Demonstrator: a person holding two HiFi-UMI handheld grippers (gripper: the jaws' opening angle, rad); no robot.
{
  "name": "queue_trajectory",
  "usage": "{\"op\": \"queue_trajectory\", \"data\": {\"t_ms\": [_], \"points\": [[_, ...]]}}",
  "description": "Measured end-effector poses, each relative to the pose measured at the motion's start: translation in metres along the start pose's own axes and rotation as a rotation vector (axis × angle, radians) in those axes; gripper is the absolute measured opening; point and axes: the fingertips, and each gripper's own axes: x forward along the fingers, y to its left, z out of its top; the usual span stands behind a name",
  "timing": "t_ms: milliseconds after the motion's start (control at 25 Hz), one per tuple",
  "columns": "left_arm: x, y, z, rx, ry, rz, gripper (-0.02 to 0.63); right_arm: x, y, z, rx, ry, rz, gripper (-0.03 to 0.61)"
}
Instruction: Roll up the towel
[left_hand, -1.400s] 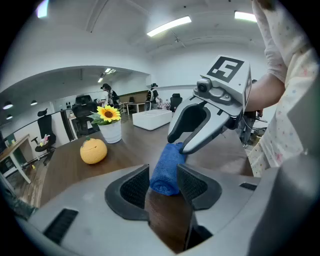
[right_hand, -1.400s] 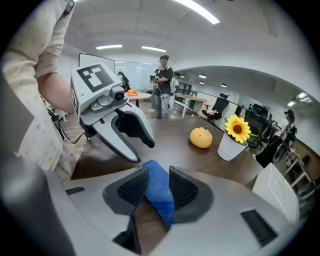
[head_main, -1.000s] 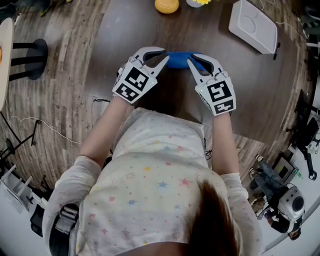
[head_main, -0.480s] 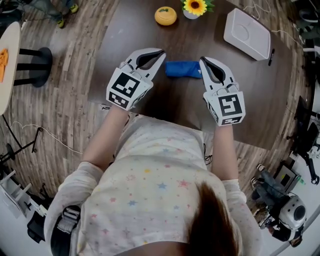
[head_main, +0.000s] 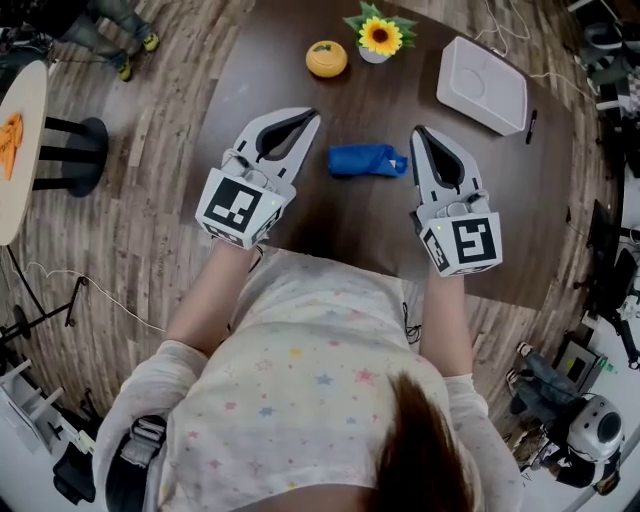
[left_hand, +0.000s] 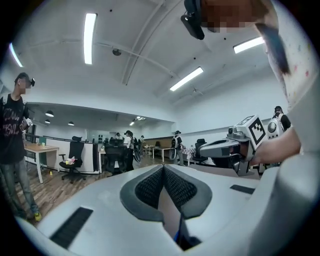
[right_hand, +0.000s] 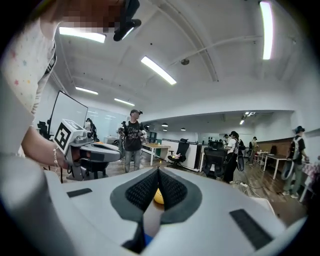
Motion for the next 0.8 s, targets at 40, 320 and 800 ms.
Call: {"op": "queue_trajectory", "data": {"t_ms": [40, 320, 800], "points": [[-0.003, 0.001, 0.004, 0.003, -0.012, 0.006, 0.012, -0.003, -0.001, 0.004, 0.007, -0.014, -0.008, 0.0], [-0.013, 0.006, 0.009, -0.005, -0.041, 0.034, 0.012, -0.015, -0.006, 0.016, 0.048, -0.069, -0.043, 0.0], [-0.022, 0.004, 0.005, -0.009, -0.047, 0.041, 0.012, -0.032, -0.015, 0.024, 0.11, -0.139, -0.12, 0.0]]}}
